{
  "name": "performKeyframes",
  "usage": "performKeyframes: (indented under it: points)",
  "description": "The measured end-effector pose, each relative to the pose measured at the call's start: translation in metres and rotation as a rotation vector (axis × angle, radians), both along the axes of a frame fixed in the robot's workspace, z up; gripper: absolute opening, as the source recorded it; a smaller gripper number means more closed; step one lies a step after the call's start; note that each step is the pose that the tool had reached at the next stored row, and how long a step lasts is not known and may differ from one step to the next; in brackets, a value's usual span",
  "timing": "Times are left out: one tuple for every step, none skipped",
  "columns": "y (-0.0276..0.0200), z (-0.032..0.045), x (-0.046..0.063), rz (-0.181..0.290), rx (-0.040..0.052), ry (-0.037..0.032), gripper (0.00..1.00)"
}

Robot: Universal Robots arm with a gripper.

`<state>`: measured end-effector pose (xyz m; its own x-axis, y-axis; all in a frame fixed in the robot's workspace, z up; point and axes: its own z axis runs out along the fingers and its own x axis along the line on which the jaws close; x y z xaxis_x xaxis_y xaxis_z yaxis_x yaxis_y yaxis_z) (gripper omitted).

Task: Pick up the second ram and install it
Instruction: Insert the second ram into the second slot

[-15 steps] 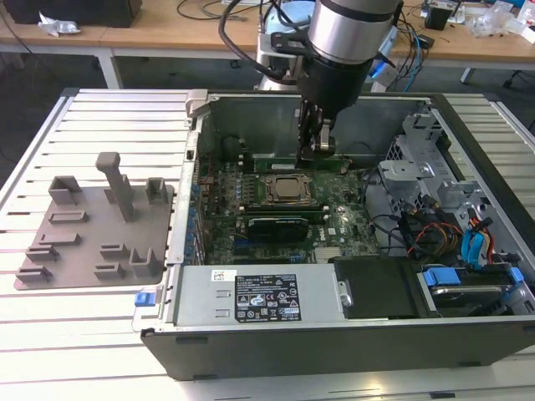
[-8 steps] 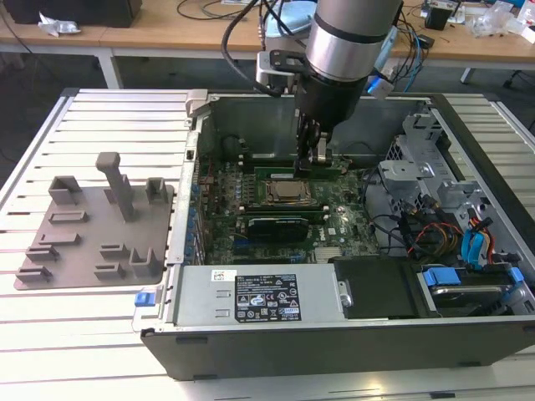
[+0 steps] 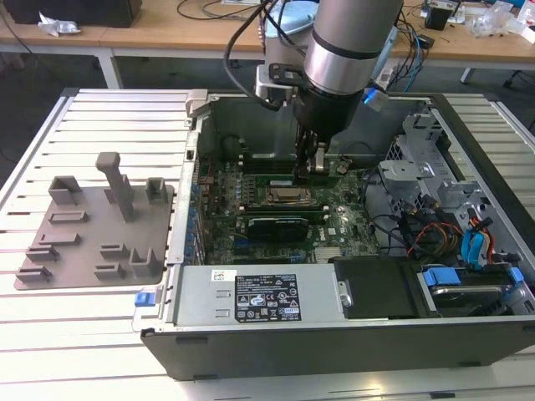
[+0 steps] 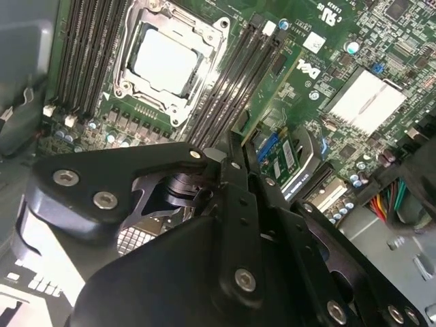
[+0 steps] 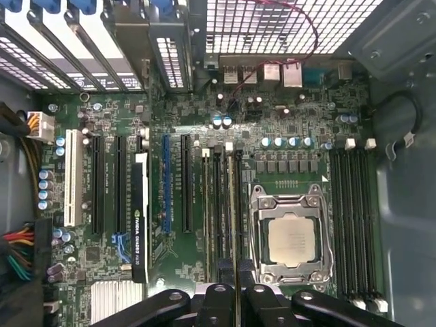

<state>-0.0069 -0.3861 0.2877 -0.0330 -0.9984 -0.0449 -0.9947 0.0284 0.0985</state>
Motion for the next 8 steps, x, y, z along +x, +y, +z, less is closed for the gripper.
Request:
performKeyframes:
  points:
    - [0.0, -0.0016, 0.0, 0.0, 0.0, 0.0, 0.13]
    - [0.0, -0.0027, 0.0, 0.0, -0.0001, 0.0, 0.13]
    - [0.0, -0.0047, 0.0, 0.0, -0.0001, 0.0, 0.13]
    - [0.0, -0.0084, 0.0, 0.0, 0.0, 0.0, 0.13]
    - [0.0, -0.0108, 0.0, 0.0, 0.0, 0.0, 0.13]
    - [0.0, -0.0145, 0.0, 0.0, 0.0, 0.0, 0.13]
    - [0.0, -0.0169, 0.0, 0.0, 0.0, 0.0, 0.13]
    - [0.0, -0.0187, 0.0, 0.0, 0.0, 0.0, 0.13]
